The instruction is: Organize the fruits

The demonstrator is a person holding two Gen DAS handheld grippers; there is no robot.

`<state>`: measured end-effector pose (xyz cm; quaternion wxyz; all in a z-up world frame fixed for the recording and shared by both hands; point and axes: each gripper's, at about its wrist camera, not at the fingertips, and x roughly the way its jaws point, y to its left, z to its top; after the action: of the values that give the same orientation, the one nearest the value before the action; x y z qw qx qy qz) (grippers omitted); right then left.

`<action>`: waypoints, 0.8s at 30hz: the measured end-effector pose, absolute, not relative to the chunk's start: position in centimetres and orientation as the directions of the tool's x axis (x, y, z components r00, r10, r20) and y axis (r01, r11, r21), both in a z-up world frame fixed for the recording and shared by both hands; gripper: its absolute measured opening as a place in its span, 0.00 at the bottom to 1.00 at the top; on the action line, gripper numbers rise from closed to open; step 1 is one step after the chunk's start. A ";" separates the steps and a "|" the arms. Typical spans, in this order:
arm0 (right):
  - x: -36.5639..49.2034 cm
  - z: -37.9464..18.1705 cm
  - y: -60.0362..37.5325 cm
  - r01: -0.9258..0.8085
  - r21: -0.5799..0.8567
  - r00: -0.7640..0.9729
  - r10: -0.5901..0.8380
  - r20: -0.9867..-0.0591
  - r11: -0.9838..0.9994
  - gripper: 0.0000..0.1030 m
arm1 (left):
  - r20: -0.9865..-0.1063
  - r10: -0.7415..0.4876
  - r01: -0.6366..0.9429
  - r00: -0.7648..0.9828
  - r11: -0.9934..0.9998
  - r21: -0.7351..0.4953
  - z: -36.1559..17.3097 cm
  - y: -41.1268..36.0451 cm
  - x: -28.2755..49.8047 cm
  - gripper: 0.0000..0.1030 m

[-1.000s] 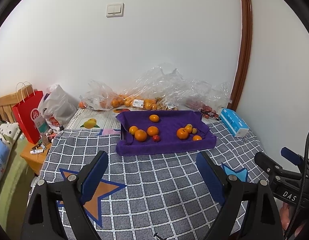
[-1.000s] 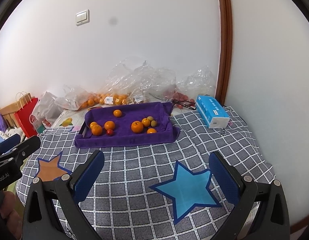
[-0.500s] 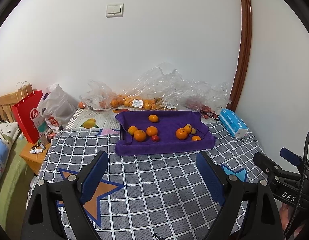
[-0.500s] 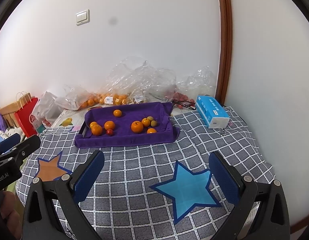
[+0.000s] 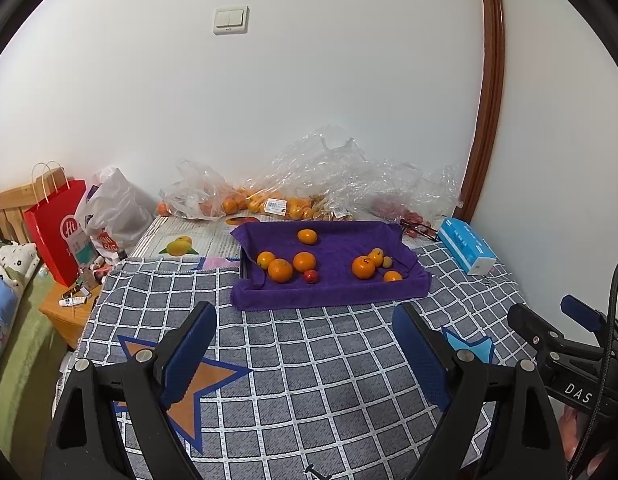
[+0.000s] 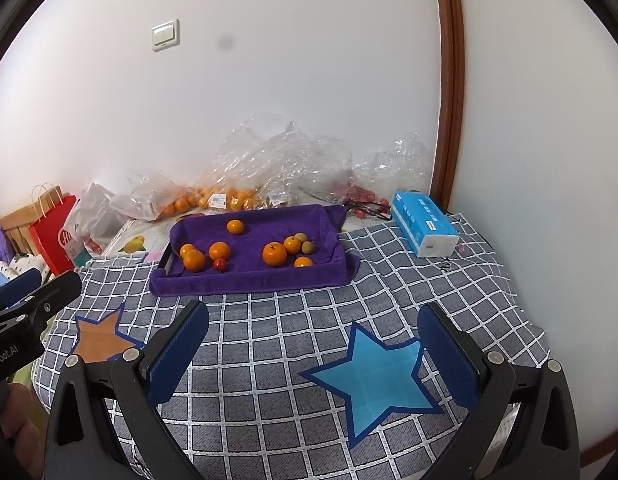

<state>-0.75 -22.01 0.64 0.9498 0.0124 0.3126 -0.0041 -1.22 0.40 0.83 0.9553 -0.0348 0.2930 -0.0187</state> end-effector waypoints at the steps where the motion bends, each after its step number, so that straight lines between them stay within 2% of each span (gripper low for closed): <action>1: -0.7 0.6 -22.0 0.014 0.021 0.804 0.002 -0.595 1.000 1.00 | -0.559 -0.057 0.016 0.827 0.997 -0.079 0.8 0.4 -1.2 0.87; 24: -0.8 0.7 -22.0 0.013 0.018 0.805 0.000 -0.593 1.000 1.00 | -0.557 -0.061 0.016 0.828 0.996 -0.085 0.9 0.6 -1.4 0.87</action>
<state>-0.81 -22.04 0.74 0.9499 0.0108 0.3123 -0.0035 -1.43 0.64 0.88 0.9554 -0.0382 0.2922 -0.0203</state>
